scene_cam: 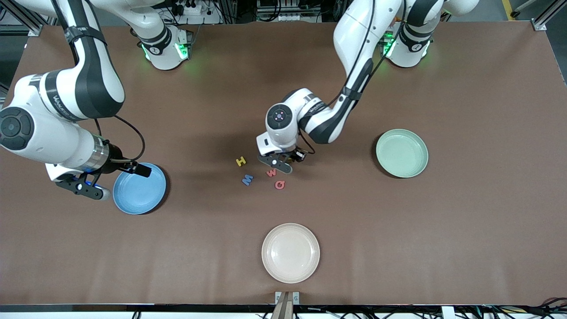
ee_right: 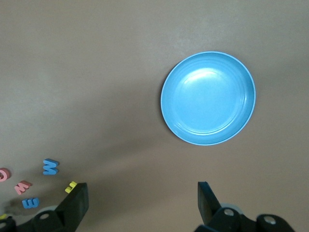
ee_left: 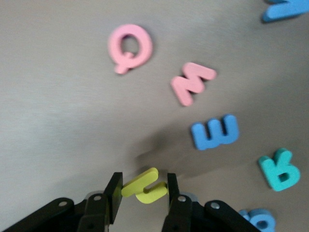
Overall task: Sort uppercase to blue plate, lowercase to green plate
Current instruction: 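Carry the yellow h to the green plate while the right gripper reaches letters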
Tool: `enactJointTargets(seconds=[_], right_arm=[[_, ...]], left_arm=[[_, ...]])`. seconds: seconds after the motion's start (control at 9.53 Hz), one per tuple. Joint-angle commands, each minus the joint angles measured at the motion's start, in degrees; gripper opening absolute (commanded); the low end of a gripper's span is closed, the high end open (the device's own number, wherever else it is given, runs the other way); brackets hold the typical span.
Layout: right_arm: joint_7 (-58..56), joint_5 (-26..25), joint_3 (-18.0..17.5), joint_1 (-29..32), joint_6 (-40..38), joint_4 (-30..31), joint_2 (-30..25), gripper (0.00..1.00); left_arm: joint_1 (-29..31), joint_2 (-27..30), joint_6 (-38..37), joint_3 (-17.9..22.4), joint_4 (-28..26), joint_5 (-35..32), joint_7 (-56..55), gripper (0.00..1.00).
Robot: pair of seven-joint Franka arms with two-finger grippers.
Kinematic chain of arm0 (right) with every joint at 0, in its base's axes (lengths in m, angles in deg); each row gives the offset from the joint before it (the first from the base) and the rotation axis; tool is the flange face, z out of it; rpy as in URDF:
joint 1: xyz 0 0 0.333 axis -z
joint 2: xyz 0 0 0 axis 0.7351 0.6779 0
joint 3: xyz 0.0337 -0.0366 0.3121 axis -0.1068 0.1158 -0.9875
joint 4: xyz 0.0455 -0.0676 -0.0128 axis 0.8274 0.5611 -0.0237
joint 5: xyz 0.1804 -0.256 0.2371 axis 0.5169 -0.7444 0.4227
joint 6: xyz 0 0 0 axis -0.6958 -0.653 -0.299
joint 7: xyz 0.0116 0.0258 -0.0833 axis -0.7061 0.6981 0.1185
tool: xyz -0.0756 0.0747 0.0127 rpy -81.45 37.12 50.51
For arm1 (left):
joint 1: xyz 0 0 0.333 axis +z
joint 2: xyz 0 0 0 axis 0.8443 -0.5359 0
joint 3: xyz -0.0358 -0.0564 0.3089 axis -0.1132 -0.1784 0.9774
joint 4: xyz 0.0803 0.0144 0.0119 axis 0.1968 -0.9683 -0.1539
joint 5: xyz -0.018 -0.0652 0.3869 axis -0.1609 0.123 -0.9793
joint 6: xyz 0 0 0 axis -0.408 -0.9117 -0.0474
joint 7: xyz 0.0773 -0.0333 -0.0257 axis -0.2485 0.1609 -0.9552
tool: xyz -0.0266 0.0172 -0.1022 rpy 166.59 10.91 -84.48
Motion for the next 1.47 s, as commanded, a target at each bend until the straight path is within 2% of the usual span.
enactJointTargets(seconds=[0.0,0.42,0.63,0.84,0.94,1.15,1.36], right_arm=[[0.6,1.0,-0.3,-0.3,-0.6,-1.3,0.5,1.0],[6.2,0.7,-0.4,-3.9,0.4,-2.3,3.4,1.0],[11.7,0.7,-0.4,-7.3,1.1,-5.2,6.3,1.0],[17.0,0.6,-0.4,-10.4,2.1,-7.9,9.8,1.0],[18.8,0.7,-0.4,-11.5,4.1,-8.1,11.1,1.0],[24.5,0.7,-0.4,-14.7,9.3,-8.1,14.1,1.0],[28.1,0.7,-0.4,-16.6,13.1,-8.1,16.8,1.0]], left_arm=[[2.3,5.4,-5.2,0.1,-3.4,-0.2,4.8,0.15],[9.7,14.8,-3.8,0.6,-14.7,-2.3,13.6,0.15],[13.3,19.2,2.2,0.6,-23.7,-2.4,17.2,0.15],[19.7,21.8,13.2,0.6,-33.8,-3.5,27.1,0.15],[22.2,22.8,16.0,0.6,-37.3,-3.5,31.0,0.15],[27.1,26.3,14.9,0.6,-40.0,-3.4,39.6,0.11],[28.7,28.7,9.7,0.7,-39.1,-3.4,41.7,0.1]])
